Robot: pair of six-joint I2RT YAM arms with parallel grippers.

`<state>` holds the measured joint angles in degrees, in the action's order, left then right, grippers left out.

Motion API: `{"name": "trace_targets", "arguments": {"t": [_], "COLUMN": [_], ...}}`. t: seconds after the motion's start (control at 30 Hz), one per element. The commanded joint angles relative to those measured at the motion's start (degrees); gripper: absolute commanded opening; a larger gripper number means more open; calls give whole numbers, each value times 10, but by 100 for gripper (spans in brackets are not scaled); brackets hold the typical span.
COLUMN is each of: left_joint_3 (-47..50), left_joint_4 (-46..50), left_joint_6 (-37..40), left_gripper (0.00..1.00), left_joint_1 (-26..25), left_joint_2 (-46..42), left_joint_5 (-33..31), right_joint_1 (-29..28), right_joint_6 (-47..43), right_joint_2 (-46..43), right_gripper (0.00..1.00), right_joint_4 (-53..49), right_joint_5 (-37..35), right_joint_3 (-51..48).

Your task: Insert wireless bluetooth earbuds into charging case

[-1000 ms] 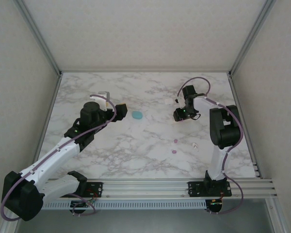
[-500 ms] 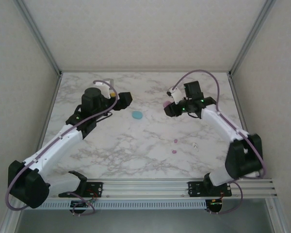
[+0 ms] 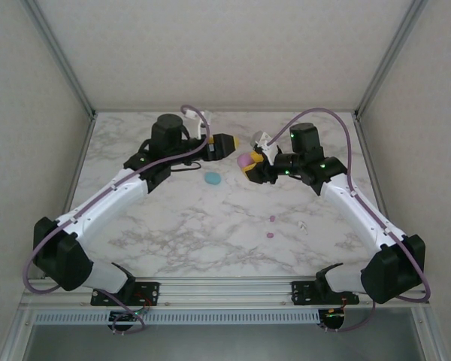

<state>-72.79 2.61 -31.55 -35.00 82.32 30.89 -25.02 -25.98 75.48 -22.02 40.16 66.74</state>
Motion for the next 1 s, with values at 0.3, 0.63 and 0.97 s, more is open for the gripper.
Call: {"name": "trace_targets", "arguments": {"t": [0.3,0.63,0.97], "left_joint_3": [-64,-88,-50], "left_joint_4": [92,103,-9], "left_joint_6": [15,9,-131], "left_gripper": [66,36,9], "left_joint_1": [-40,-53,-35], "left_joint_2": [49,74,55], "left_joint_5": [-13,-23,-2], "right_joint_1": [-7,-14,-7], "right_joint_6": [4,-2,-7], "right_joint_2": [-4,-8,-55], "right_gripper": [34,36,59], "right_joint_4": [75,85,234], "right_joint_5": [-28,-57,-94], "right_joint_3": [4,-7,-111]}}
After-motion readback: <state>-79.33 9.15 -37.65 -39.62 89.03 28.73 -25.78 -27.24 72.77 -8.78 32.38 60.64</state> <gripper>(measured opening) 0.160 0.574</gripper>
